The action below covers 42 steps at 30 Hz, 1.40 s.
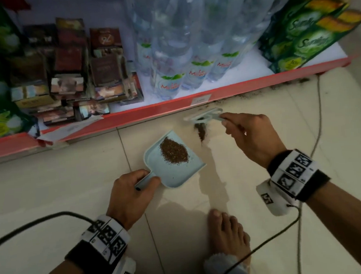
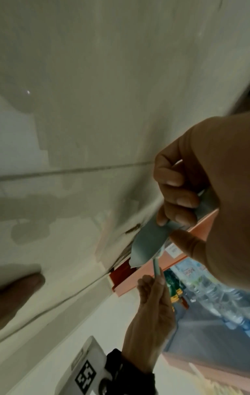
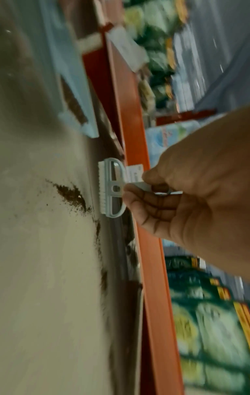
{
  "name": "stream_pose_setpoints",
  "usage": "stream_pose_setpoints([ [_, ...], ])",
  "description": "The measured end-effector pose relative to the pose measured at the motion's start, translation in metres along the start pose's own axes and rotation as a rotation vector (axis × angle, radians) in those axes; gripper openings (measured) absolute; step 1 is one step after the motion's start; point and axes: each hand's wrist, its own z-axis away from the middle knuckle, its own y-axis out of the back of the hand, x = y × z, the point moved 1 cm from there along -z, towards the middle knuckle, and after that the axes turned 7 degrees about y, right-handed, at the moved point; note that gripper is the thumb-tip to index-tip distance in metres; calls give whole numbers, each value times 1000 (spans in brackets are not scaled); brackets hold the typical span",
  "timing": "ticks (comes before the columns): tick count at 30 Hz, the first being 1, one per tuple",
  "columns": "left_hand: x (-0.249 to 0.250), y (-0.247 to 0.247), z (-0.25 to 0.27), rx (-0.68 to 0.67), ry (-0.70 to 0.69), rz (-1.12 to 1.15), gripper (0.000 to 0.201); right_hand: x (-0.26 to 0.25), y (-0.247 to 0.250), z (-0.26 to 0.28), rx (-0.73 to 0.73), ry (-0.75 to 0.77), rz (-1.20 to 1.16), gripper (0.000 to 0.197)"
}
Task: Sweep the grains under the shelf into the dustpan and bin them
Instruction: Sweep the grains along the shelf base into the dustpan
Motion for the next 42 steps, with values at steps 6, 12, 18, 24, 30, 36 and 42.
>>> stream_pose_setpoints([
  [6,63,-40,-41,-186,-89,-91,49,29,22,26,262,-352,-295,24],
  [12,123,-92,-70,-281,-78,-135,62,84,66,53,444,-423,-261,11],
  [18,164,-155,-105,-422,-22,-214,39,171,106,66,614,-509,-119,5],
  [24,195,-209,-142,-408,-13,-240,29,267,125,44,617,-455,7,10],
  [30,200,-254,-166,-415,-18,-243,29,348,114,3,447,-474,192,21],
  [36,180,-256,-157,-507,-29,-230,37,391,99,-18,364,-545,219,24],
  [42,167,-245,-150,-485,-20,-245,58,410,95,-34,179,-660,313,25],
])
